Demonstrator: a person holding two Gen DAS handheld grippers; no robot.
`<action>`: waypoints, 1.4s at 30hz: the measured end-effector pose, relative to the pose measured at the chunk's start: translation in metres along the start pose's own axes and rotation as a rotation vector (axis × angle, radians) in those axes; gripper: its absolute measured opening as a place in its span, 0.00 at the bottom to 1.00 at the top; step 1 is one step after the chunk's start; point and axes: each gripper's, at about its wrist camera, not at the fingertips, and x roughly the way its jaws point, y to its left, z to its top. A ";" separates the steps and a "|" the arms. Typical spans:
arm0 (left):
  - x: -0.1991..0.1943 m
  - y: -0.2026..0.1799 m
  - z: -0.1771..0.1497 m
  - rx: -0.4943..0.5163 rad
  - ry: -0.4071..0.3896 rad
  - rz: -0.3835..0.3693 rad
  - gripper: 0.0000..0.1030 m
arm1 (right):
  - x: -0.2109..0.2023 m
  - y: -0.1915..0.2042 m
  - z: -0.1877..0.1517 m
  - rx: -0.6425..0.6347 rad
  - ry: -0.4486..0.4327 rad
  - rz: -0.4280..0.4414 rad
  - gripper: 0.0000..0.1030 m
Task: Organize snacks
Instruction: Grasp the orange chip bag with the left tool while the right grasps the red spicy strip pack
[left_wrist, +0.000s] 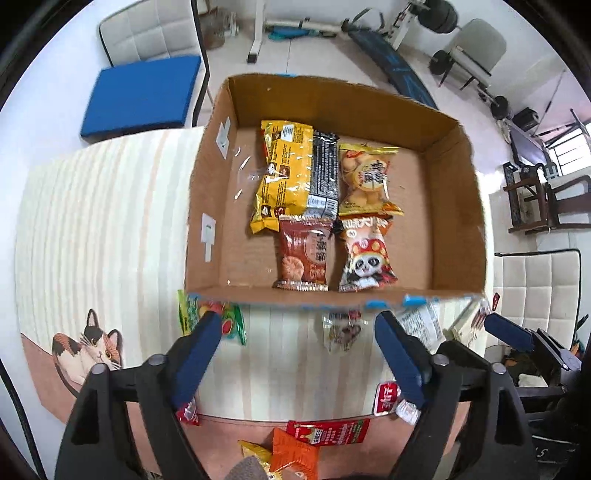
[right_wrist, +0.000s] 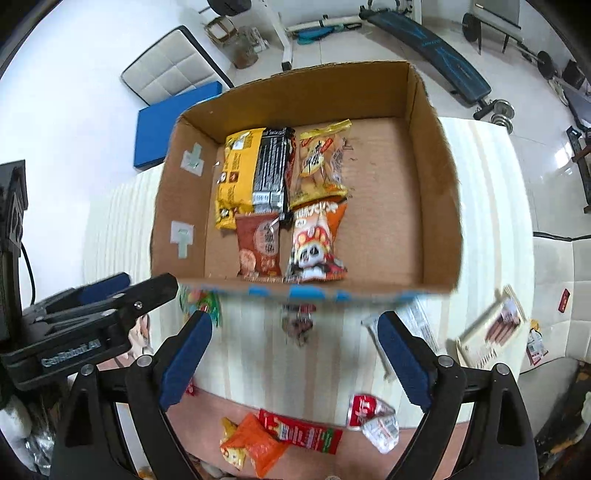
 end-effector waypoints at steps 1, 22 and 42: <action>-0.004 0.000 -0.011 0.010 -0.012 -0.003 0.82 | -0.001 -0.002 -0.011 0.004 0.005 0.007 0.91; 0.132 0.033 -0.211 -0.212 0.400 -0.155 0.81 | 0.097 -0.078 -0.200 0.219 0.295 0.057 0.91; 0.133 0.075 -0.245 -0.305 0.348 -0.050 0.40 | 0.185 0.063 -0.227 -0.865 0.433 -0.299 0.91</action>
